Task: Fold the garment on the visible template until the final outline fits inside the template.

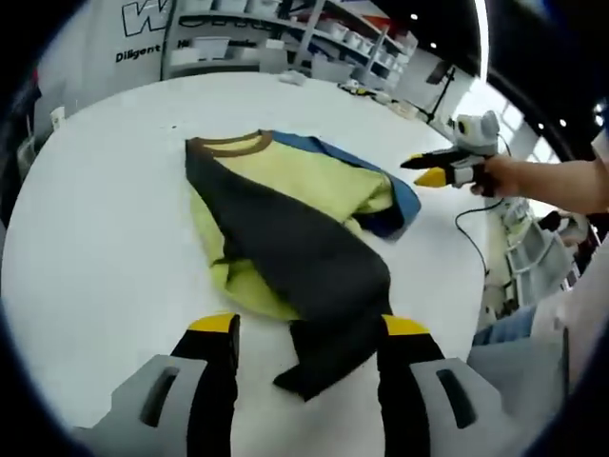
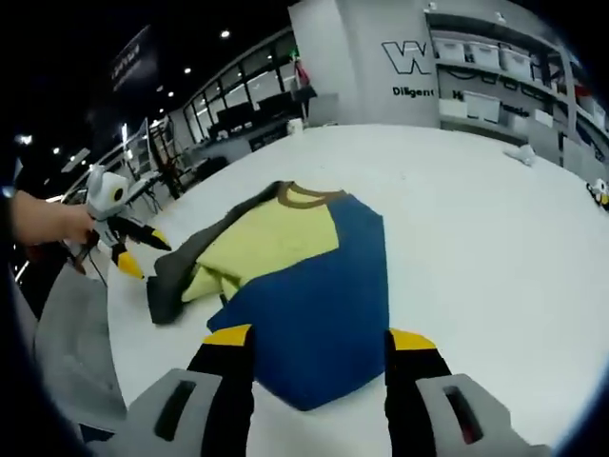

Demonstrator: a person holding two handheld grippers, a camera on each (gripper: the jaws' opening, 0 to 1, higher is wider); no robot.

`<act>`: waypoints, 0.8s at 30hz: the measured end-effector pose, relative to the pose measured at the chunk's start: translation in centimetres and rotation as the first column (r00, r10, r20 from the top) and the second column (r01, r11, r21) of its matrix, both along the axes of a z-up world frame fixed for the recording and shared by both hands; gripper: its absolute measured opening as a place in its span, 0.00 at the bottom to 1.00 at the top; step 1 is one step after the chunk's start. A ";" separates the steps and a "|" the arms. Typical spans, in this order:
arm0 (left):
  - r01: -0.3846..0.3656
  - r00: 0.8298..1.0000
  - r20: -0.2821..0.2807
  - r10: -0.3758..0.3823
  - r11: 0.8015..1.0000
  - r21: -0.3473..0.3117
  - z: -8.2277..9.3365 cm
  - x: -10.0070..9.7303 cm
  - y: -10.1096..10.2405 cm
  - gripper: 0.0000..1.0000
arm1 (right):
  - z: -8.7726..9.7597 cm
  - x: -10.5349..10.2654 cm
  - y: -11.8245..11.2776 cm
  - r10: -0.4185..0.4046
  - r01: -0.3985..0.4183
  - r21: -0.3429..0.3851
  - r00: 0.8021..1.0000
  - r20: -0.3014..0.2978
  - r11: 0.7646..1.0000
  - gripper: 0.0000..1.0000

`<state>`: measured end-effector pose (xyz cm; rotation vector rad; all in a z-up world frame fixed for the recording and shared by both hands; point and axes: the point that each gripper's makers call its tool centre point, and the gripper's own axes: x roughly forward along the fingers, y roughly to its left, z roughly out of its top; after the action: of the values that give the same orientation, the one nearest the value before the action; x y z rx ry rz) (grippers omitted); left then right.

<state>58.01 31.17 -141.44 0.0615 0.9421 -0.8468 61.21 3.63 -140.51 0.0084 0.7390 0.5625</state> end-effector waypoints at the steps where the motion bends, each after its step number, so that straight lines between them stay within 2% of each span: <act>1: -0.002 1.000 -0.008 0.002 1.000 -0.002 -0.2 -0.1 -0.2 0.55 | -0.3 -0.3 0.0 -0.005 0.005 0.002 1.000 -0.009 1.000 0.55; 2: -0.009 1.000 -0.018 0.009 1.000 0.004 -0.6 -0.3 -0.4 0.53 | -0.8 -0.7 0.0 -0.014 0.014 0.003 0.999 -0.036 1.000 0.56; 5: -0.013 0.999 -0.032 0.014 0.999 0.045 -1.6 -0.6 -0.4 0.44 | -1.7 -1.3 0.2 -0.041 0.041 0.004 0.997 -0.059 0.999 0.58; 6: -0.015 0.999 -0.042 0.017 0.999 0.045 -1.9 -0.9 -0.6 0.40 | -2.2 -1.7 0.3 -0.052 0.052 -0.002 0.995 -0.086 0.999 0.58; 8: -0.021 0.998 -0.065 0.024 0.999 0.040 -2.2 -1.3 -0.8 0.33 | -2.8 -2.0 0.1 -0.080 0.079 -0.016 0.991 -0.103 0.997 0.58; 11: -0.012 0.997 -0.077 0.015 0.999 0.045 -2.7 -2.0 -1.0 0.21 | -3.3 -2.5 0.5 -0.096 0.096 -0.011 0.988 -0.122 0.995 0.55; 12: -0.009 0.997 -0.082 0.014 0.999 0.052 -2.9 -2.1 -0.9 0.15 | -3.0 -2.3 0.7 -0.091 0.090 -0.015 0.991 -0.098 0.996 0.53; 13: -0.013 0.997 -0.081 0.018 0.998 0.057 -2.9 -2.1 -0.8 0.09 | -3.1 -2.5 0.7 -0.099 0.097 -0.017 0.989 -0.112 0.995 0.51; 14: -0.018 0.997 -0.078 0.023 0.998 0.059 -2.9 -2.1 -0.6 0.03 | -3.0 -2.5 0.6 -0.100 0.096 -0.049 0.991 -0.092 0.994 0.50; 15: -0.034 0.996 -0.077 0.038 0.998 0.055 -2.7 -2.0 -0.2 0.03 | -2.0 -2.0 -0.2 -0.089 0.089 -0.142 0.996 0.005 0.986 0.48; 16: -0.052 0.994 -0.090 0.055 0.998 0.034 -2.4 -2.1 -0.3 0.03 | -1.3 -1.8 0.2 -0.058 0.066 -0.155 0.997 0.058 0.986 0.46; 18: -0.058 0.994 -0.095 0.059 0.998 0.019 -2.3 -2.2 -0.1 0.03 | -0.9 -2.5 1.7 0.003 0.007 -0.160 0.998 0.061 0.987 0.45; 19: -0.063 0.994 -0.085 0.064 0.998 0.020 -2.1 -2.1 0.1 0.03 | -0.2 -2.5 2.4 0.051 -0.030 -0.186 0.993 0.108 0.982 0.44; 22: -0.096 0.993 -0.067 0.096 0.995 0.002 -1.4 -1.5 0.8 0.02 | 1.0 -2.4 4.5 0.131 -0.095 -0.205 0.976 0.174 0.974 0.39; 24: -0.122 0.991 -0.055 0.121 0.992 -0.012 -1.0 -1.1 1.2 0.02 | 1.3 -2.6 6.4 0.187 -0.147 -0.204 0.963 0.194 0.968 0.35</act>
<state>56.87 32.40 -142.42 -0.0325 0.9801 -0.7462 58.63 9.99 -139.21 -0.2886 0.5846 0.6419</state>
